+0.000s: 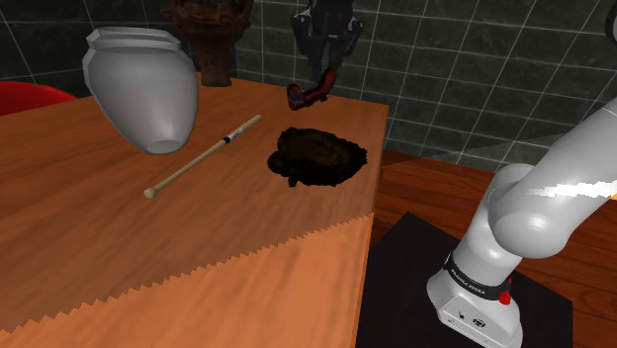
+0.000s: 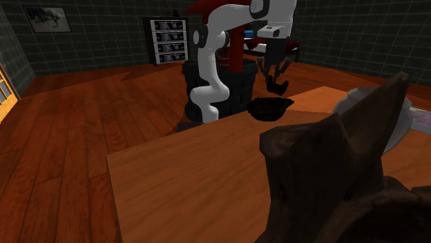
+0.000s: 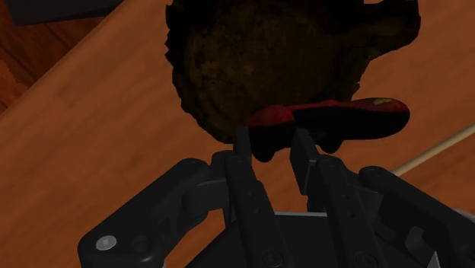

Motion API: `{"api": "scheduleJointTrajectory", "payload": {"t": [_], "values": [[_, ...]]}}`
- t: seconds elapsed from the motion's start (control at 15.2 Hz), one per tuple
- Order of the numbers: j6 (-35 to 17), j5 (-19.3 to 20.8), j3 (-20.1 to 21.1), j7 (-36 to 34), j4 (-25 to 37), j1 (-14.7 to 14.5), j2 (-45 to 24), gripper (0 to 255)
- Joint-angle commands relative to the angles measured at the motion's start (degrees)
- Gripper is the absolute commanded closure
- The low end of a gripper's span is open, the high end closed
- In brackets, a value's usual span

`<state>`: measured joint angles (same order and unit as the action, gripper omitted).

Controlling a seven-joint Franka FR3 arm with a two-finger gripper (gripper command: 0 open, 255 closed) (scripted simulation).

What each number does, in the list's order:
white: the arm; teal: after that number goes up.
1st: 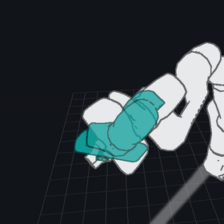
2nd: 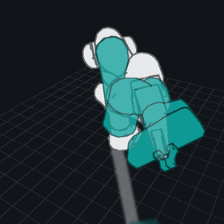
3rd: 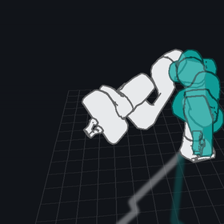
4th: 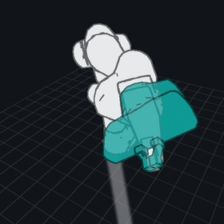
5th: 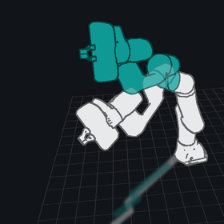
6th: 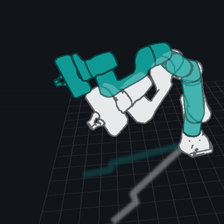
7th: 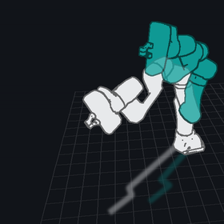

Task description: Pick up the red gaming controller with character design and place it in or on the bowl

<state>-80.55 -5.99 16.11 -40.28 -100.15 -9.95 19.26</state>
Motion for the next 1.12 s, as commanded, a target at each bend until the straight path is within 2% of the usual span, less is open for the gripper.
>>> {"api": "scheduleJointTrajectory", "payload": {"t": [0.0,0.86,1.06], "values": [[-1.3,-0.3,0.4,-0.6,-1.9,-0.2,0.6,255],[-11.3,-1.1,0.6,0.3,-14.8,-0.7,3.6,255],[-11.9,-1.2,0.6,0.3,-15.5,-0.7,3.7,255]]}}
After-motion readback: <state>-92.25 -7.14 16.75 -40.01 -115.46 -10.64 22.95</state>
